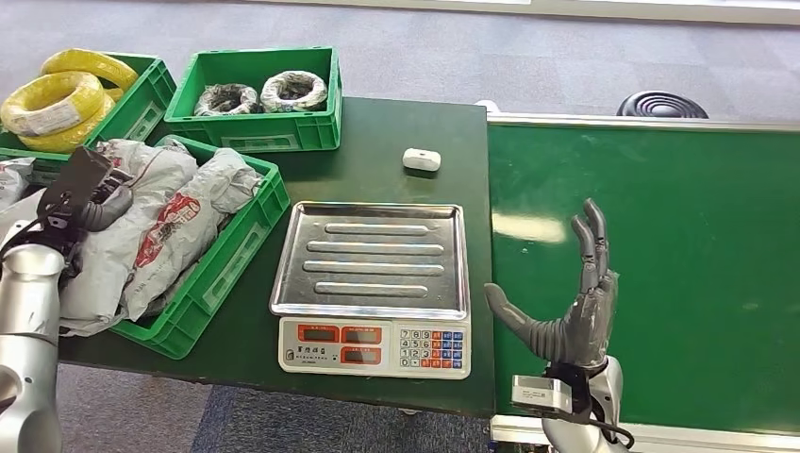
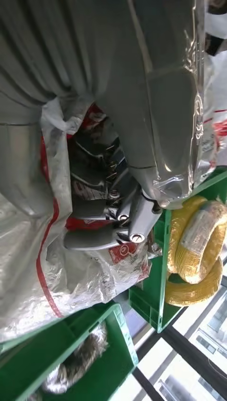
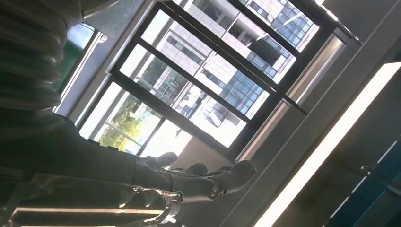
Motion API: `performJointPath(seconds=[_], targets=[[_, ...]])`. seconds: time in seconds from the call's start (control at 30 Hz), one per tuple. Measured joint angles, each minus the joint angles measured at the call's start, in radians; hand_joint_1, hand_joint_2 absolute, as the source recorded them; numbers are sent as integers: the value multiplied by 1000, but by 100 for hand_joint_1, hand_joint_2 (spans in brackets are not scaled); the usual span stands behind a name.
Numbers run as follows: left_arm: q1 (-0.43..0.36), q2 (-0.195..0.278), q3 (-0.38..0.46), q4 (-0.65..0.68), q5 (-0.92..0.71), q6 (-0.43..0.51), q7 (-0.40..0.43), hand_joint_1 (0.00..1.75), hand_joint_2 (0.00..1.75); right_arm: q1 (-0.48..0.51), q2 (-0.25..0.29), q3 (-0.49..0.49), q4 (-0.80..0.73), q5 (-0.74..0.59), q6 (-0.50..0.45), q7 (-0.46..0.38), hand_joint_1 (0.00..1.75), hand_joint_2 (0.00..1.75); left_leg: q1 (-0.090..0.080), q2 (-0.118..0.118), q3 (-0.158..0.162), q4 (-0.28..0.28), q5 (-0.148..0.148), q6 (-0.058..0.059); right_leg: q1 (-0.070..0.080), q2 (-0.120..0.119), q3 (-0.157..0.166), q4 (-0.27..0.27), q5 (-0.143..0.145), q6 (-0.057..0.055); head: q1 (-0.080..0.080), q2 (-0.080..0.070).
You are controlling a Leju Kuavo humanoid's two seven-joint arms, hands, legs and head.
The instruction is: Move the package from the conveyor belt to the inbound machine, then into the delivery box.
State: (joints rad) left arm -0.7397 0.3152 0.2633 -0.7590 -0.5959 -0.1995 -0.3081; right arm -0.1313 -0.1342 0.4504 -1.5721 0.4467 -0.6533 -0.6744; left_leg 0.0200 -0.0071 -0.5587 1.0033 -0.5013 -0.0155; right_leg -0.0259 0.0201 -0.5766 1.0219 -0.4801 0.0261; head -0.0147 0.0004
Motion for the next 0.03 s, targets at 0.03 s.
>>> performJointPath(seconds=[0.03], targets=[[5,-2,7,-3,18,-1,-7,0,175,1,0,-1,0,0,1,-2,0,175,0,0,0,0,0,0,0,0,0,0,0,0,0,0]])
